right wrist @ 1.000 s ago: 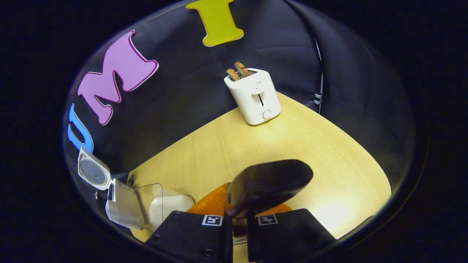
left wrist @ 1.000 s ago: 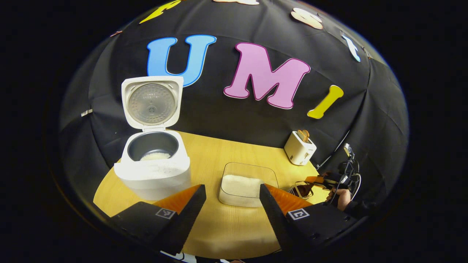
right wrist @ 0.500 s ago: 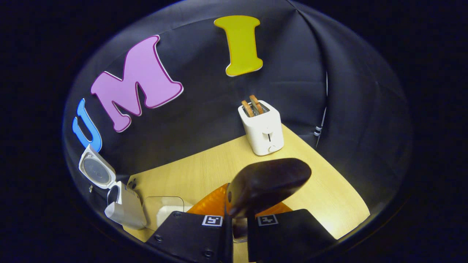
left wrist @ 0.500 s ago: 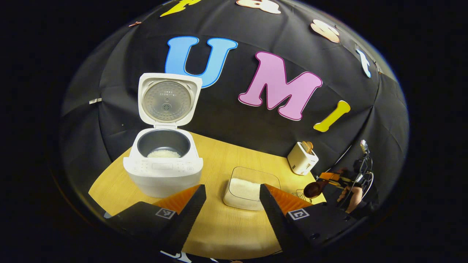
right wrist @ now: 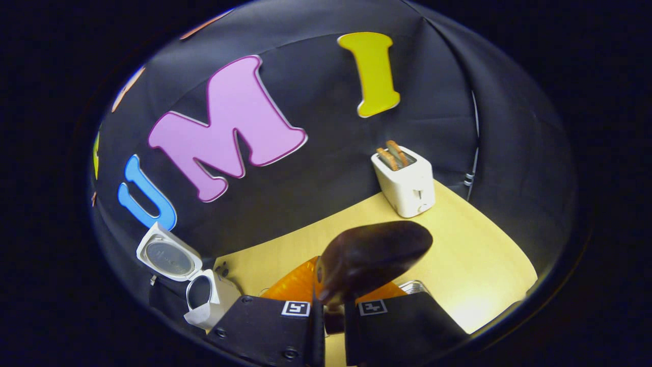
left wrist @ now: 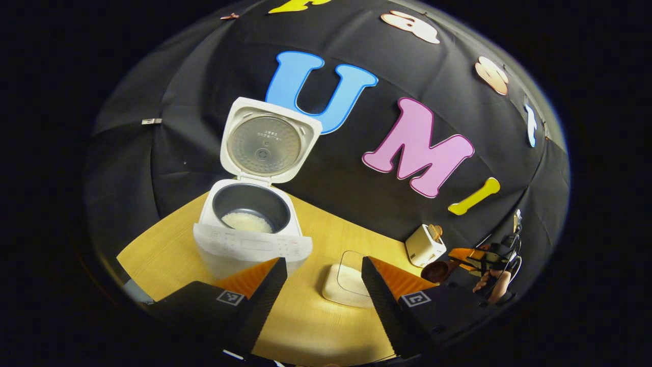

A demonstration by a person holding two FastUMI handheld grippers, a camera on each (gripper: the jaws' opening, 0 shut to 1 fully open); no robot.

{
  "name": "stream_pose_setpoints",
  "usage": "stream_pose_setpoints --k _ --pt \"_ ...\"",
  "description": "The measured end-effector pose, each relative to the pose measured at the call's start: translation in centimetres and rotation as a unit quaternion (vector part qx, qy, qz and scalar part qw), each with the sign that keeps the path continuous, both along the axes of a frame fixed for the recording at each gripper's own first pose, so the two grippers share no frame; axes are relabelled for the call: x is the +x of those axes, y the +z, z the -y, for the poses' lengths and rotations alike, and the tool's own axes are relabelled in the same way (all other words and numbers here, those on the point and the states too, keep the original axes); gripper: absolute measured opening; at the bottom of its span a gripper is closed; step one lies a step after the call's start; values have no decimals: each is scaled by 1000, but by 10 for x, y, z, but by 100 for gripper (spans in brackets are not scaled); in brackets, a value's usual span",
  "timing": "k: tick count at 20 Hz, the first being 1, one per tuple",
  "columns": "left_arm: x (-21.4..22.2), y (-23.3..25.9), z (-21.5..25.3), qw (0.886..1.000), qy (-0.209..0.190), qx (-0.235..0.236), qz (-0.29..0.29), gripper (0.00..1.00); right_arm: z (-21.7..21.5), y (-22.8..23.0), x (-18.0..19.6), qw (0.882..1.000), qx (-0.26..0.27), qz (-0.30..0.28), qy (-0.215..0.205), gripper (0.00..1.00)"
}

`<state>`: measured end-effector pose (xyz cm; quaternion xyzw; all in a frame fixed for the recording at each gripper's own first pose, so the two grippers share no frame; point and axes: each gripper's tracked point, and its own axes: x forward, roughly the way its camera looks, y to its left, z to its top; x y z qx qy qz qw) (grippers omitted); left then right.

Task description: Close the left gripper, press the button to open the rice cooker; take a wooden spoon from the chopstick holder with the right hand, scoop a spoonful of rice and pour it into the rice cooker, then put the wooden spoon back into the chopstick holder.

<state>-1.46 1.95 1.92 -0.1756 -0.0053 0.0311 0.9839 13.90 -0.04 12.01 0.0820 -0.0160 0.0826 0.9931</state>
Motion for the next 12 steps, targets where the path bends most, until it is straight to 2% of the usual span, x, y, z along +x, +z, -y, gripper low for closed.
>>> stream_pose_setpoints --k 4,7,12 --pt "-15 -4 0 999 -48 -17 2 95 -50 -29 18 1000 -29 0 4 20" --pt "-18 -11 -15 999 -46 13 0 95 -74 -53 34 999 -53 -3 -2 19" --pt "-6 -37 -50 998 -43 42 -17 95 -85 -96 76 995 -95 2 -40 20"
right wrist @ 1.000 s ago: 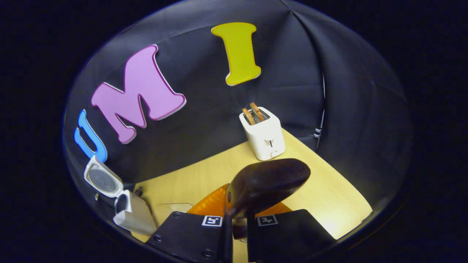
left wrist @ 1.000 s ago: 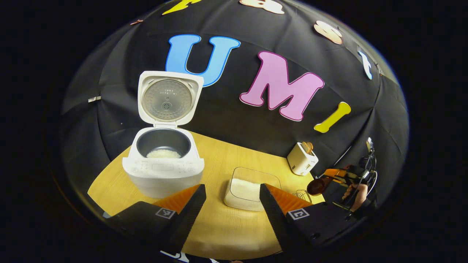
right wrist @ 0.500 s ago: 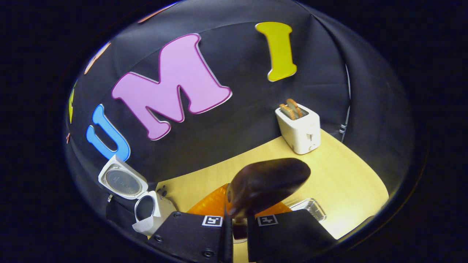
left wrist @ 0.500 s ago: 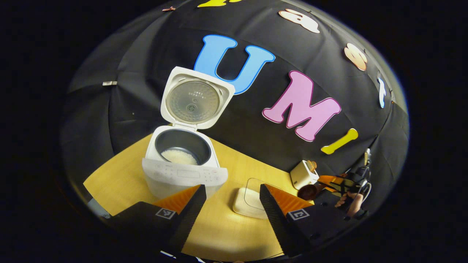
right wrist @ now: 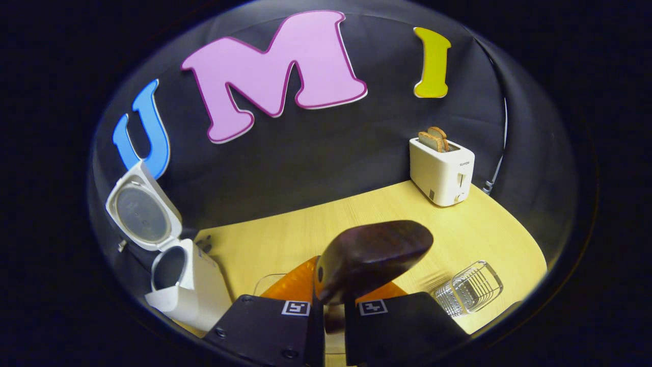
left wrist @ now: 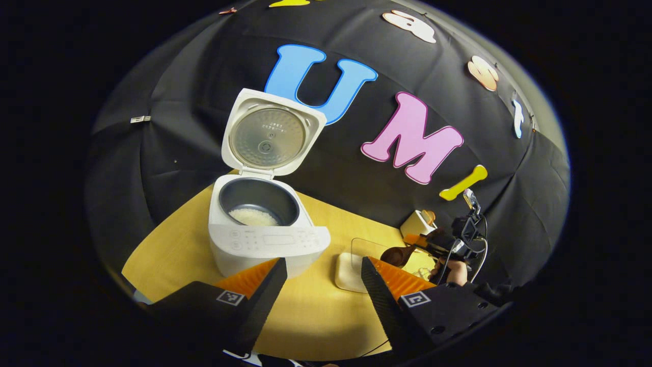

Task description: Close the left gripper, press the button to open the rice cooker; take a wooden spoon from the chopstick holder with the right hand, scoop a spoonful of rice and pour it into the rice cooker, then put the wooden spoon back into the chopstick holder.

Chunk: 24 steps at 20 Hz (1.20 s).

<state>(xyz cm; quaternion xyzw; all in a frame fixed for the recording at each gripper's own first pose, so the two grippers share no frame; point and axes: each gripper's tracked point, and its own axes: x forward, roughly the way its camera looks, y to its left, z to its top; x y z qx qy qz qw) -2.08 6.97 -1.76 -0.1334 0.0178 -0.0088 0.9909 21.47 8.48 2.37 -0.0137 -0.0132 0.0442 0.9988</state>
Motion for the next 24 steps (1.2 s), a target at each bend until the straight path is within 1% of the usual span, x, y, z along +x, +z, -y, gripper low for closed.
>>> stream_pose_setpoints --k 1,3,5,7,9,10,12,15,16,17,18,19,20,21,22,23,24 --pt "5 -7 -13 1000 10 3 -10 95 1 -10 7 1000 1 -5 -9 20" --pt "11 -8 -30 1000 21 -9 -12 96 0 -24 18 1000 -1 -7 -24 19" --pt "11 -9 -39 999 22 -27 -12 95 4 -35 33 999 -11 -11 -44 20" --pt "11 -19 -48 999 23 -28 -18 95 -3 -42 39 999 -12 -11 -51 19" --pt "10 -26 -57 999 27 -15 -24 95 -13 -50 42 999 -10 -18 -49 20" --pt "9 -29 -63 999 36 -4 -28 95 -18 -53 42 999 -7 -22 -45 19" --pt "6 -27 -68 999 44 9 -26 96 -35 -67 37 999 6 -43 -29 19" --pt "4 -22 -72 999 41 2 -23 95 -49 -74 31 998 15 -55 -22 20" --pt "3 -22 -73 999 39 -1 -24 95 -55 -78 29 998 24 -64 -15 20" --pt "3 -21 -75 999 40 -2 -25 91 -62 -82 26 997 40 -73 -8 20" --pt "3 -21 -77 999 41 -1 -25 95 -67 -84 23 995 54 -79 -2 20" --pt "1 -17 -81 999 44 4 -22 95 -71 -85 20 994 64 -84 2 20" --pt "-2 -14 -86 998 51 13 -18 91 -73 -84 19 994 70 -88 0 20" --pt "-5 -9 -93 998 58 20 -14 96 -73 -85 17 993 76 -93 1 20" --pt "-8 -6 -97 998 60 28 -9 91 -75 -86 16 992 84 -98 4 9" --pt "-11 -1 -101 997 62 37 -6 95 -75 -86 13 990 96 -104 6 9" --pt "-10 2 -108 997 69 46 -4 95 -72 -86 11 988 107 -107 5 9"
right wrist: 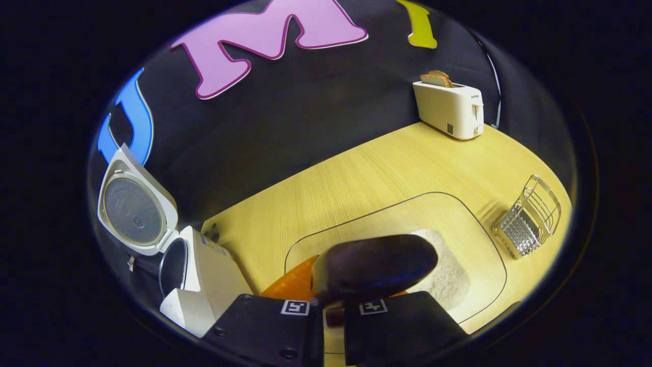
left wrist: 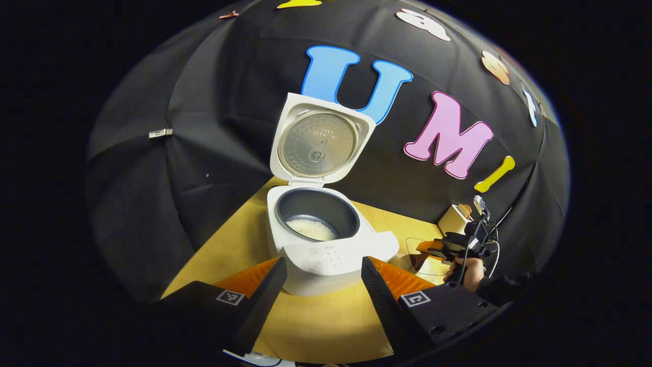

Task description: Close the left gripper, press the button to open the rice cooker; take a wooden spoon from the chopstick holder with the right hand, scoop a spoonful of rice and pour it into the rice cooker, then put the wooden spoon back into the chopstick holder.

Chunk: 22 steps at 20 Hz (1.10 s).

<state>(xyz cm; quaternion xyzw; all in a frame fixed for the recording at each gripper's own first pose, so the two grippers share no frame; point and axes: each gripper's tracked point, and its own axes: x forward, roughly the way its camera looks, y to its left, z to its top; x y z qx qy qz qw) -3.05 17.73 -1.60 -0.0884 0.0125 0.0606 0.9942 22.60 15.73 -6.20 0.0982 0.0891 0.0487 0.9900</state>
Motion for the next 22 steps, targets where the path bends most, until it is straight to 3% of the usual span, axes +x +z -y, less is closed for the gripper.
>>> stream_pose_setpoints --k 4,9,16,17,18,22 --pt "0 14 -8 1000 10 7 14 95 19 -1 -12 997 70 -18 -10 9" --pt "4 16 -4 1000 10 3 14 95 46 -5 -21 984 169 -42 -30 9" --pt "9 22 13 999 -18 35 12 95 69 15 -38 974 219 -27 -42 8" --pt "10 23 15 999 -21 36 12 91 73 21 -42 971 233 -21 -45 8" --pt "10 23 17 999 -24 35 12 95 78 28 -43 967 249 -17 -47 9" --pt "15 26 25 998 -36 40 20 95 89 49 -59 954 297 -12 -47 8"
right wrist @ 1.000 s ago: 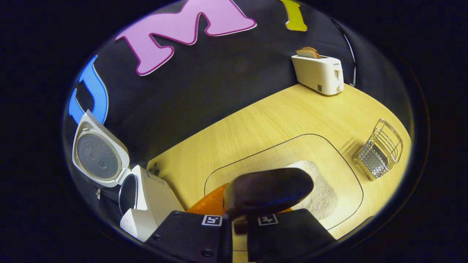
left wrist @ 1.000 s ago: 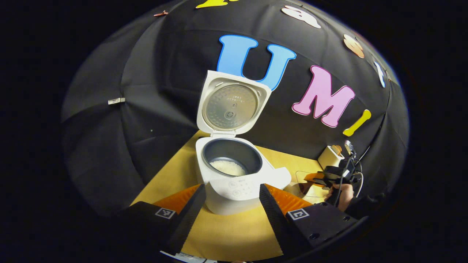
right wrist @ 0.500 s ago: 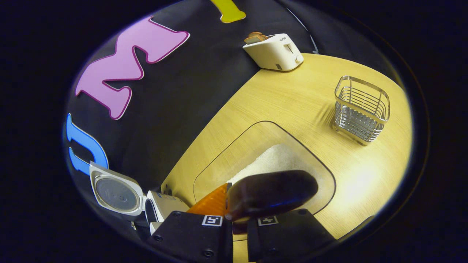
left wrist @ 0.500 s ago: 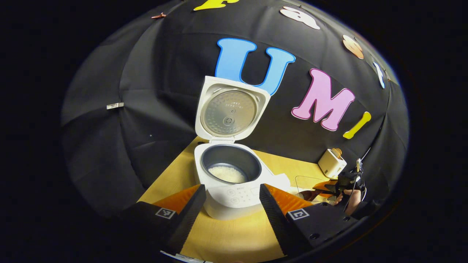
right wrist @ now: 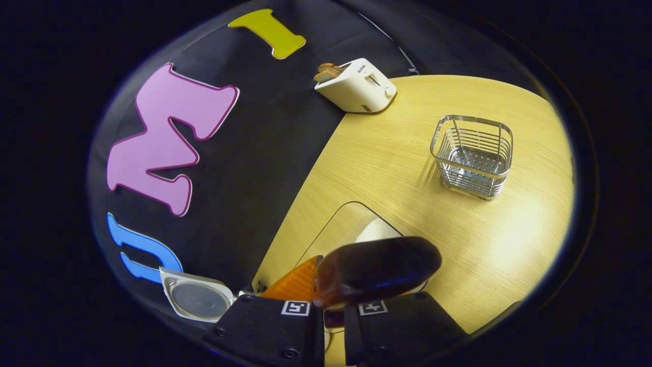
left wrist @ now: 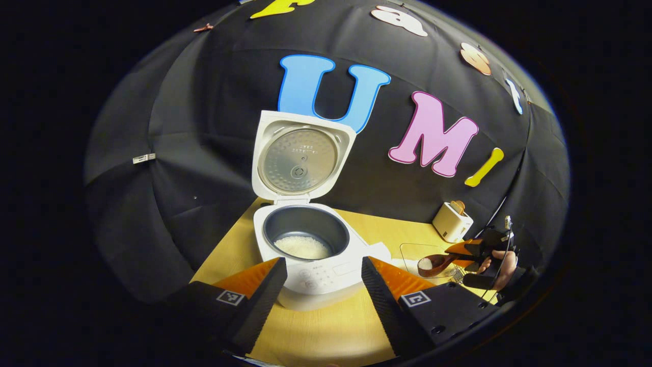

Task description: Close the left gripper, press the button to open the rice cooker; take a wooden spoon from the chopstick holder with the right hand, scoop a spoonful of rice and pour it into the rice cooker, then put the wooden spoon back into the chopstick holder.

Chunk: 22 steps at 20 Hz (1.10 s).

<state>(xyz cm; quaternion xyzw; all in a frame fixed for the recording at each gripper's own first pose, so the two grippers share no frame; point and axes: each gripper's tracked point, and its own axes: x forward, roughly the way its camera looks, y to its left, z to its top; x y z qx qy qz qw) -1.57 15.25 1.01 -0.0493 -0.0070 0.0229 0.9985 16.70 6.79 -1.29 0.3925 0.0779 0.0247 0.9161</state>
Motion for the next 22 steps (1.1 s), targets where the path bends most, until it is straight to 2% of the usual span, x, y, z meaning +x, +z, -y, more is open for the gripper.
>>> stream_pose_setpoints --k 5,9,11,14,19,20,22 --pt "2 -4 -4 1000 -6 -16 -1 95 -4 26 -11 1000 23 12 8 8" --pt "-3 -7 -16 1000 4 -29 -1 95 -29 54 -21 999 23 31 36 8" --pt "-4 -11 -24 999 11 -34 -4 95 -49 65 -26 998 10 39 54 8" --pt "-10 -13 -32 999 17 -40 -3 95 -86 78 -31 995 17 45 90 8" --pt "-18 -13 -47 998 35 -50 4 95 -156 90 -43 988 -1 31 150 8" --pt "-17 -12 -51 998 39 -53 6 95 -170 92 -43 987 -5 31 160 20" --pt "-22 -12 -58 997 48 -64 9 95 -199 102 -43 983 -9 32 179 20"
